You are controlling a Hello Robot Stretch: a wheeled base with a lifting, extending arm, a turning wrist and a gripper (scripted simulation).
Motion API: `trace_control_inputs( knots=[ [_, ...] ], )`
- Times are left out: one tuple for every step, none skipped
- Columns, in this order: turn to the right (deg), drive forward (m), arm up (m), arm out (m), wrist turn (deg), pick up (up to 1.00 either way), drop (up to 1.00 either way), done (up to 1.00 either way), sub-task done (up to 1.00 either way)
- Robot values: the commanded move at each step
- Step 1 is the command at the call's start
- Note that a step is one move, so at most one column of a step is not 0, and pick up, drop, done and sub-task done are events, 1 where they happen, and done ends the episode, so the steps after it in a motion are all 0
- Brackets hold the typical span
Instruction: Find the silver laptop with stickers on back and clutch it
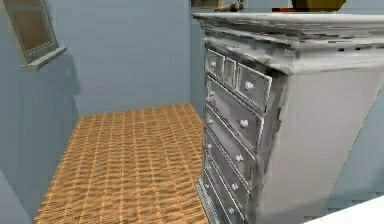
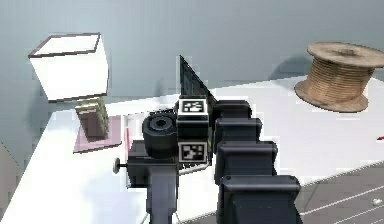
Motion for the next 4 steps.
trace_control_inputs(
  knots=[
    [0.0, 0.0, 0.0, 0.0, 45.0, 0.0, 0.0, 0.0, 0.0],
    [0.0, 0.0, 0.0, 0.0, 45.0, 0.0, 0.0, 0.0, 0.0],
    [0.0, 0.0, 0.0, 0.0, 45.0, 0.0, 0.0, 0.0, 0.0],
    [0.0, 0.0, 0.0, 0.0, 3.0, 0.0, 0.0, 0.0, 0.0]
  ],
)
